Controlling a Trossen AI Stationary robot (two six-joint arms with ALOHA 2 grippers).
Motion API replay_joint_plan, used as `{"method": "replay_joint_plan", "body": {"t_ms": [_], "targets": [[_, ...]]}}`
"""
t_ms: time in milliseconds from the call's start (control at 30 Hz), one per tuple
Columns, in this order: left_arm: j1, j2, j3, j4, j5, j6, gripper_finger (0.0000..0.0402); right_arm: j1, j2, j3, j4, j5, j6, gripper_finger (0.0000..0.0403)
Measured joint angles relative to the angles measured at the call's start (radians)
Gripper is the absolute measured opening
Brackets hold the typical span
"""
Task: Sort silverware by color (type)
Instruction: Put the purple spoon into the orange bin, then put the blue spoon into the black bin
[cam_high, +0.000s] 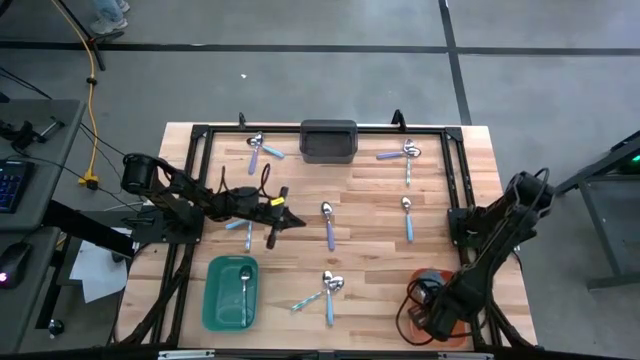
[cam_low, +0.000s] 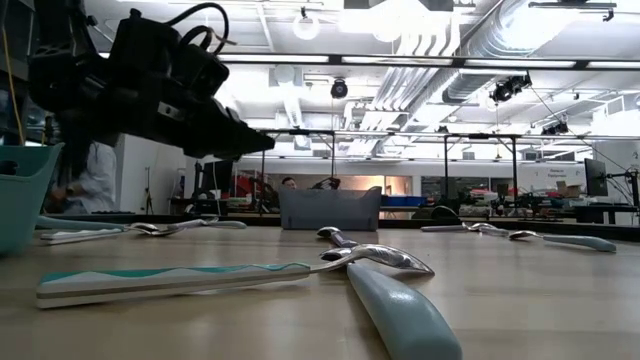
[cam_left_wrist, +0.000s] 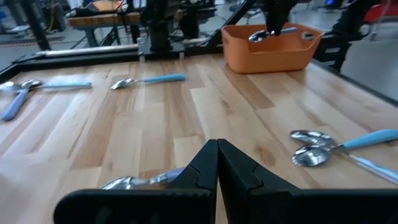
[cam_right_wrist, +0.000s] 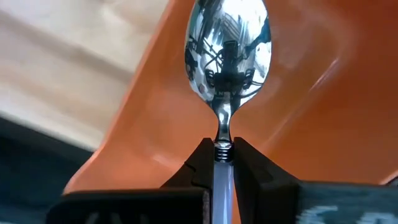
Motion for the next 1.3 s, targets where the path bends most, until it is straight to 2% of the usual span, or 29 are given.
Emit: {"method": "replay_joint_plan", "body": {"t_ms": [233,733,833,1033,1100,1200,1300], "targets": [[-0.013,0.0,0.0,-0.022,-0.05,0.006,0.0,-0.031,0.037,0.0,-0.038,0.0,-0.093,0.0012],[-0.018,0.0,0.0,-0.024,-0.052,0.007,0.0,-0.112,0.112,0.0,-0.026,-0.04,-0.285,0.0015],[-0.018,0.0,0.0,-0.024,-0.052,0.008,0.0,-0.123,0.113,0.0,-0.026,-0.068,-0.308,0.0037],[-0.018,0.0,0.0,-0.024,-0.052,0.008,0.0,-0.128,0.11,0.007,-0.046,-0.134,-0.37,0.0111],[-0.018,0.0,0.0,-0.024,-0.052,0.008,0.0,-0.128,0.11,0.028,-0.068,-0.155,-0.407,0.0121],[-0.018,0.0,0.0,-0.024,-0.052,0.008,0.0,-0.128,0.11,0.077,-0.134,-0.166,-0.466,0.0109],[-0.018,0.0,0.0,-0.024,-0.053,0.008,0.0,-0.135,0.109,0.151,-0.232,-0.122,-0.552,0.0066]]}}
